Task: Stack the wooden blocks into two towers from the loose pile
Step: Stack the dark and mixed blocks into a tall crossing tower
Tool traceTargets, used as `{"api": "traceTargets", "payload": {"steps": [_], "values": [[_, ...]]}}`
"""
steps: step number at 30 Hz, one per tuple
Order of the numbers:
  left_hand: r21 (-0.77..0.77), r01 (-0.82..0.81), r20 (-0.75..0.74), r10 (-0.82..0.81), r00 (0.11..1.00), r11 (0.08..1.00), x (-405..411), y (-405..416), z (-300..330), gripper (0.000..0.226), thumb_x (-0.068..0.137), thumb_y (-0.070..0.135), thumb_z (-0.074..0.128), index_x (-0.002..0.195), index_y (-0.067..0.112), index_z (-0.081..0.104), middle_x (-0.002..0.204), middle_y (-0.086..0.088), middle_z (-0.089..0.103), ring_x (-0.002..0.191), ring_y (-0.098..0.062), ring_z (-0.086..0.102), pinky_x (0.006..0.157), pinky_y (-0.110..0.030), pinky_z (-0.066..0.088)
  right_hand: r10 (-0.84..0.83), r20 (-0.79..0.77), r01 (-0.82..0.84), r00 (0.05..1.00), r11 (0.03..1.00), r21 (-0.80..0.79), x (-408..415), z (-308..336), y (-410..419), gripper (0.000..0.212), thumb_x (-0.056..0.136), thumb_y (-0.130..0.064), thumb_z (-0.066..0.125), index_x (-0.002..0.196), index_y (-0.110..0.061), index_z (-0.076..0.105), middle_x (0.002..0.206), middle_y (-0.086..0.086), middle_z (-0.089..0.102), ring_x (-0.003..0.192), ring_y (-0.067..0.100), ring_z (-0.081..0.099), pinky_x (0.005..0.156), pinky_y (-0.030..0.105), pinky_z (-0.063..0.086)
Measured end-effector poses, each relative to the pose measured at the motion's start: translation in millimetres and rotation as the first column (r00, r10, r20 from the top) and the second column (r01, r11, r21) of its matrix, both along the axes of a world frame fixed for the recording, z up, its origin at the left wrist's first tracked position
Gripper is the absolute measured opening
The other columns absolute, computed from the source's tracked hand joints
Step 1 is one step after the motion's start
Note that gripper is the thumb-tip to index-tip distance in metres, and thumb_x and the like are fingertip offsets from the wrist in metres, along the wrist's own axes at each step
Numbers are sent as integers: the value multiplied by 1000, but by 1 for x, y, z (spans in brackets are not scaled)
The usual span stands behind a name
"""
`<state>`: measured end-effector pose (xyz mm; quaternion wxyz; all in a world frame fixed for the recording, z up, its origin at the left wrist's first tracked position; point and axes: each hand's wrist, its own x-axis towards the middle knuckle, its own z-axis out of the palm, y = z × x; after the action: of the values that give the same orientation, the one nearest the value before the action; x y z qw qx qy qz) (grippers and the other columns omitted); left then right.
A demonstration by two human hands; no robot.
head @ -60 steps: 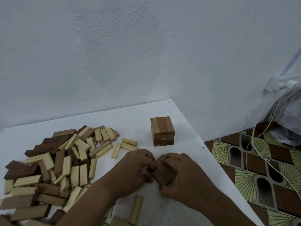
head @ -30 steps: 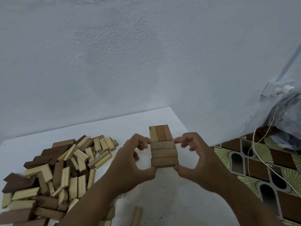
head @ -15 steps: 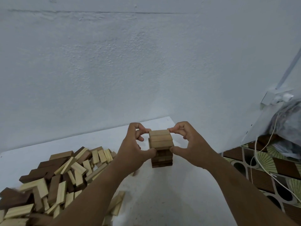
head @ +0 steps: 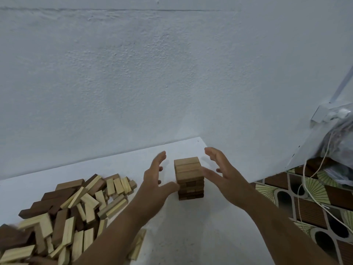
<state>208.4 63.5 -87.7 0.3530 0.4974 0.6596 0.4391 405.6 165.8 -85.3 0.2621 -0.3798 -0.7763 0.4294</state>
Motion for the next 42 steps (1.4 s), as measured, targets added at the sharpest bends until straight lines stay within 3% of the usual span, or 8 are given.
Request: {"api": "traceTargets", "payload": {"steps": [2, 4, 7, 18, 28, 42], "values": [[-104, -48, -73, 40, 996, 993, 9, -3, -2, 78, 84, 30, 52, 147, 54, 11, 154, 10, 20, 138, -18, 21, 112, -44, 23, 18, 57, -16, 998, 999, -34, -2, -6, -5, 70, 86, -65, 43, 147, -45, 17, 153, -27, 16, 139, -7, 15, 112, 25, 19], [-155, -63, -223, 27, 974, 986, 20, -5, -1, 74, 91, 26, 43, 148, 50, 2, 159, 7, 9, 144, -24, 9, 114, -46, 12, 52, 161, -55, 986, 998, 16, -5, -13, -8, 78, 85, -69, 37, 151, -41, 8, 156, -25, 4, 142, -6, 3, 116, 27, 12], [-147, -30, -360, -25, 933, 989, 34, -6, 2, 72, 99, 22, 34, 151, 42, -12, 161, 18, -9, 145, -7, -10, 117, -42, -1, 54, 248, -81, 967, 991, 102, -10, -21, -8, 81, 85, -67, 30, 152, -35, -2, 159, -19, -8, 143, -5, -10, 121, 35, 6], [-143, -97, -451, 22, 892, 985, 37, -1, -7, 54, 105, 29, 19, 154, 35, -2, 159, 17, 8, 145, -4, -2, 112, -38, 7, 34, 294, -83, 955, 984, 156, -11, -28, -8, 72, 91, -58, 21, 151, -29, -5, 159, -16, -4, 144, -2, -8, 120, 30, 4], [-142, -101, -515, 14, 857, 985, 35, -4, -1, 52, 105, 30, 18, 154, 32, 2, 160, 16, 8, 147, -8, -4, 114, -40, 7, 13, 282, -65, 959, 982, 176, -12, -25, -10, 74, 90, -57, 22, 153, -25, 2, 159, -14, 3, 144, -1, -2, 120, 32, 8], [-172, -108, -478, 13, 878, 979, 37, -6, 7, 53, 105, 31, 20, 155, 31, 2, 158, 8, 13, 147, -10, -3, 114, -38, 5, 44, 300, -88, 953, 987, 137, -10, -23, -7, 75, 88, -59, 22, 153, -27, 0, 159, -16, -1, 144, -2, -6, 121, 34, 5]]}}
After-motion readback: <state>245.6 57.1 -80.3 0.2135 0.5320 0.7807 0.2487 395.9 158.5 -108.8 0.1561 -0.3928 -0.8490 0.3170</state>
